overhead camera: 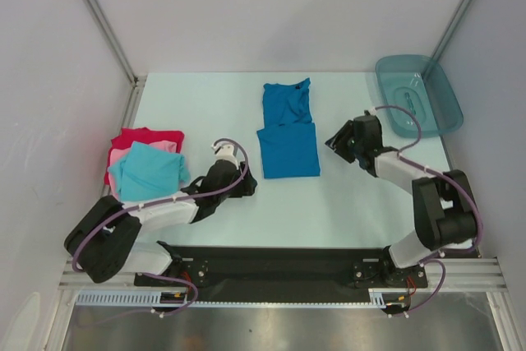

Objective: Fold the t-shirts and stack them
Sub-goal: Fold the tshirt

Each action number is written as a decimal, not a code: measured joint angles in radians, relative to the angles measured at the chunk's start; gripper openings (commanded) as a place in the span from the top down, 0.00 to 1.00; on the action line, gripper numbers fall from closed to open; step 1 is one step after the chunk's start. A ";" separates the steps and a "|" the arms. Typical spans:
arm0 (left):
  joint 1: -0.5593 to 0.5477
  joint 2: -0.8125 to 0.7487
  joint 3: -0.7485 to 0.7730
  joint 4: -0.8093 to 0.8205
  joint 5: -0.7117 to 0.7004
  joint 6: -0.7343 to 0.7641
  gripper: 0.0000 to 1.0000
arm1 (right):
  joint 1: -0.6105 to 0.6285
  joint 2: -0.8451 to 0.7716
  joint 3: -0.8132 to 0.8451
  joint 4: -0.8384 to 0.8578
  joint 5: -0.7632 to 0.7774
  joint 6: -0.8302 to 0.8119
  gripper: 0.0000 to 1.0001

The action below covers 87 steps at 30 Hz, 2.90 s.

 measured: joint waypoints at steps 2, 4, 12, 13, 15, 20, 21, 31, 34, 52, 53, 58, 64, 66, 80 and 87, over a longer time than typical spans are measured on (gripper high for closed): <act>0.007 -0.005 -0.031 0.029 0.029 -0.015 0.37 | -0.013 -0.069 -0.100 0.037 -0.010 0.009 0.47; 0.013 -0.019 -0.059 0.058 0.057 -0.024 0.38 | -0.016 -0.138 -0.190 0.059 -0.018 0.014 0.45; 0.022 -0.084 -0.153 0.185 0.143 -0.043 0.39 | -0.014 -0.403 -0.481 0.148 -0.072 0.036 0.36; 0.023 -0.084 -0.168 0.206 0.151 -0.049 0.39 | -0.014 -0.417 -0.507 0.164 -0.082 0.037 0.35; 0.024 -0.077 -0.192 0.245 0.165 -0.059 0.39 | -0.014 -0.422 -0.547 0.210 -0.098 0.041 0.34; 0.034 0.013 -0.229 0.371 0.221 -0.096 0.39 | -0.014 -0.357 -0.638 0.399 -0.158 0.071 0.34; 0.041 0.045 -0.233 0.412 0.243 -0.105 0.39 | -0.014 -0.328 -0.646 0.454 -0.171 0.079 0.34; 0.116 0.293 -0.213 0.734 0.395 -0.225 0.42 | 0.008 -0.068 -0.647 0.827 -0.242 0.129 0.35; 0.124 0.328 -0.190 0.753 0.412 -0.241 0.41 | 0.016 -0.022 -0.634 0.875 -0.248 0.139 0.35; 0.127 0.442 0.050 0.624 0.387 -0.240 0.44 | 0.035 0.042 -0.517 0.798 -0.250 0.142 0.36; 0.127 0.448 0.059 0.620 0.386 -0.240 0.44 | 0.035 0.042 -0.513 0.793 -0.249 0.142 0.36; 0.127 0.471 0.069 0.615 0.386 -0.240 0.45 | 0.037 0.044 -0.498 0.772 -0.249 0.142 0.36; 0.127 0.474 0.055 0.630 0.385 -0.240 0.46 | 0.053 0.074 -0.465 0.771 -0.245 0.142 0.37; 0.127 0.474 0.051 0.637 0.385 -0.240 0.46 | 0.061 0.091 -0.450 0.772 -0.245 0.143 0.37; 0.127 0.473 0.051 0.601 0.384 -0.204 1.00 | 0.084 0.104 -0.404 0.711 -0.221 0.129 1.00; 0.121 0.374 0.000 0.576 0.377 -0.188 1.00 | 0.089 0.012 -0.440 0.677 -0.215 0.130 1.00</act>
